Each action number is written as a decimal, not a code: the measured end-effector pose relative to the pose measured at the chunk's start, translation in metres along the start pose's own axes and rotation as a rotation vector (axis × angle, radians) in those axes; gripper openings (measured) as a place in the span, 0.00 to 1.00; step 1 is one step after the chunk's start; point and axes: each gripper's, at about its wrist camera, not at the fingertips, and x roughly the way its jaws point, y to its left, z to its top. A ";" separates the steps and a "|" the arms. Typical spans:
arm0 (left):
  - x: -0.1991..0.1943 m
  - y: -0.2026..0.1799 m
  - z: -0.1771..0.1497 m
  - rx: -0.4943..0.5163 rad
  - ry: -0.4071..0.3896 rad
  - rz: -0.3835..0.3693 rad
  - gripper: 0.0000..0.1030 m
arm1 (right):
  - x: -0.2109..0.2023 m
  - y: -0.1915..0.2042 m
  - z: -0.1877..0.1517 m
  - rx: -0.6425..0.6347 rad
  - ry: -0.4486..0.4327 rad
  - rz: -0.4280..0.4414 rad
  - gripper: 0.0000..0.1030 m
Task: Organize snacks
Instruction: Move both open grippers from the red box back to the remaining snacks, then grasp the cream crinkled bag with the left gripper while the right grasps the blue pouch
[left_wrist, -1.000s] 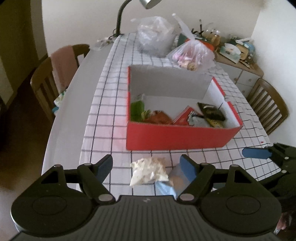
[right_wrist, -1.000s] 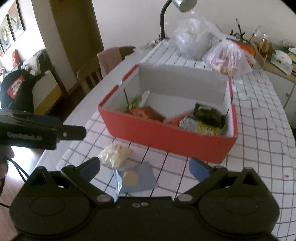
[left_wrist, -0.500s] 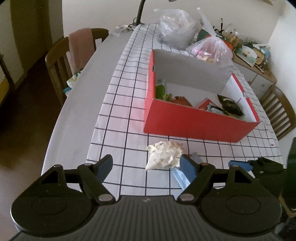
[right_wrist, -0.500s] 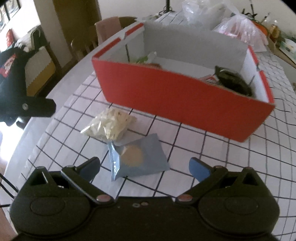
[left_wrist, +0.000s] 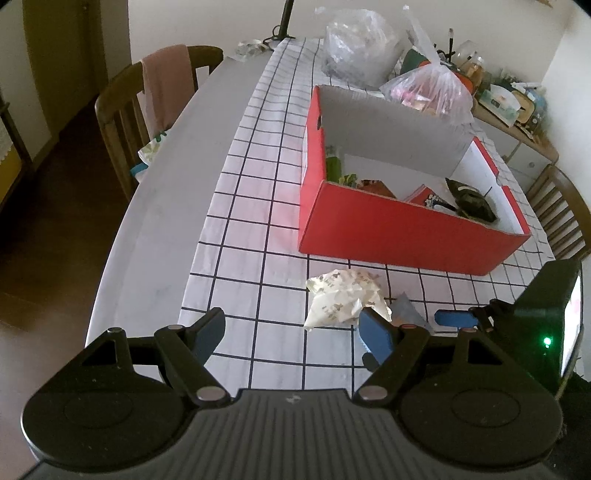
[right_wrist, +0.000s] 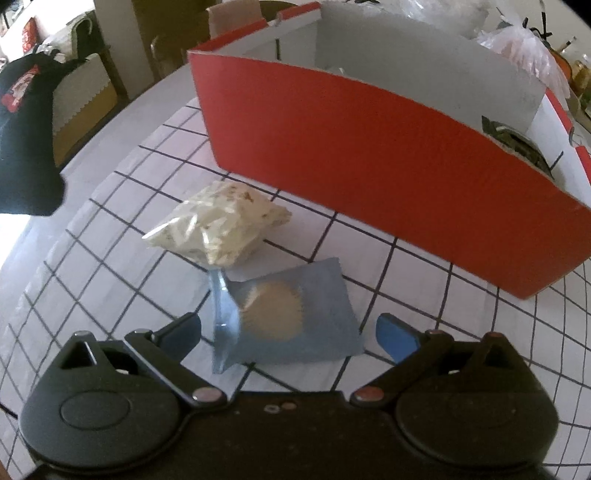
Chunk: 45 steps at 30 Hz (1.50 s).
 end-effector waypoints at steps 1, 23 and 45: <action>0.000 0.000 0.000 0.001 0.001 0.003 0.77 | 0.002 -0.001 0.000 0.002 0.004 -0.003 0.97; 0.053 -0.027 0.026 0.032 0.096 -0.022 0.77 | -0.024 -0.008 -0.015 -0.017 -0.060 0.045 0.52; 0.118 -0.055 0.031 -0.004 0.267 -0.070 0.81 | -0.061 -0.035 -0.050 -0.016 -0.050 0.097 0.79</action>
